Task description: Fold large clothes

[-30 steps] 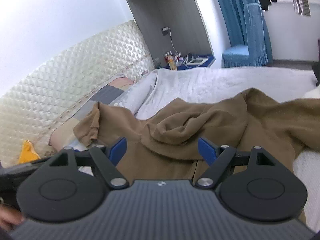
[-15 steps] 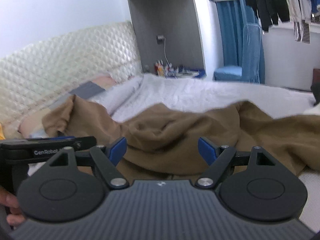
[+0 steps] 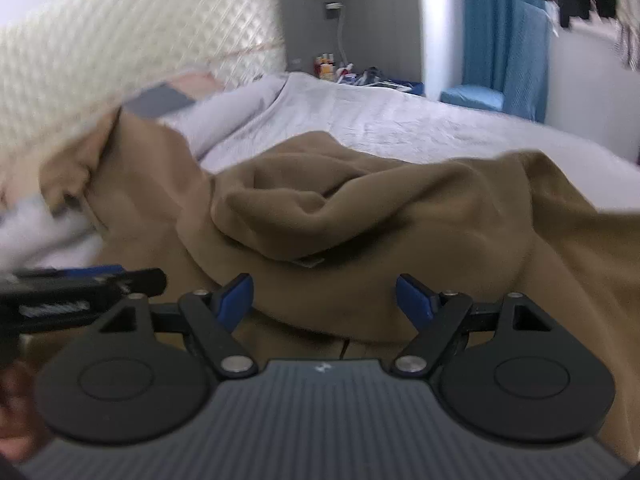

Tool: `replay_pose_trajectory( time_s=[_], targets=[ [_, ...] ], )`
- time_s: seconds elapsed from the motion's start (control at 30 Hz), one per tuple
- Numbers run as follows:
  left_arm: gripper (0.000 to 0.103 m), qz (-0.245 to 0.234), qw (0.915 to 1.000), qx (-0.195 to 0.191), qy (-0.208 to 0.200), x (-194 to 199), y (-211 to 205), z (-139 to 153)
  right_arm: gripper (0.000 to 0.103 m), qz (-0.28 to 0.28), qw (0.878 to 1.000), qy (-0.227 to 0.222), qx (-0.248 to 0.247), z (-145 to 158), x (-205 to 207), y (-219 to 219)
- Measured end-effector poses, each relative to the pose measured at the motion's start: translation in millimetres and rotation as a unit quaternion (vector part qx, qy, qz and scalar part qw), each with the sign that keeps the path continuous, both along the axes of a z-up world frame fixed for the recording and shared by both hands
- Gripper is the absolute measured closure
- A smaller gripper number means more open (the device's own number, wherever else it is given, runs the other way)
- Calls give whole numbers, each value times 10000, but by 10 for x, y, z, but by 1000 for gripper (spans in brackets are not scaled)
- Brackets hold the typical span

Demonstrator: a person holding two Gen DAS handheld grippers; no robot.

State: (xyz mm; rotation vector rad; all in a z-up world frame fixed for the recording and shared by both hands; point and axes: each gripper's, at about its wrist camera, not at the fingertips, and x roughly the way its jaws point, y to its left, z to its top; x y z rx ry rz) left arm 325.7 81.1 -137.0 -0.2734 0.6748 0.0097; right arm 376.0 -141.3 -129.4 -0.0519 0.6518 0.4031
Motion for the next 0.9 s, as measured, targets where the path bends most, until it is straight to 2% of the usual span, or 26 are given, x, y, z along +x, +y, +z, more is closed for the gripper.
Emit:
replay_pose_trajectory(
  time_s=[0.17, 0.27, 0.37, 0.47, 0.63, 0.73, 0.9],
  targets=[
    [43, 101, 9999, -125, 6, -30, 87, -51, 16, 339, 9956, -80, -871, -314, 218, 262],
    [43, 168, 9994, -294, 16, -53, 149, -47, 16, 269, 9967, 126, -760, -384, 383, 272],
    [43, 215, 9989, -412, 19, -87, 177, -44, 20, 264, 9953, 272, -892, -367, 478, 348],
    [43, 241, 9985, -488, 14, -132, 185, -46, 29, 298, 9931, 526, -1009, -318, 576, 380],
    [43, 307, 9977, -591, 91, -127, 224, -78, 62, 321, 9908, 841, -1009, -104, 760, 291],
    [43, 341, 9972, -656, 136, -83, 244, -111, 74, 232, 9933, 658, -916, 205, 887, 243],
    [43, 245, 9973, -681, 141, -40, 214, -182, 84, 19, 9984, 198, -524, 839, 1349, 222]
  ],
)
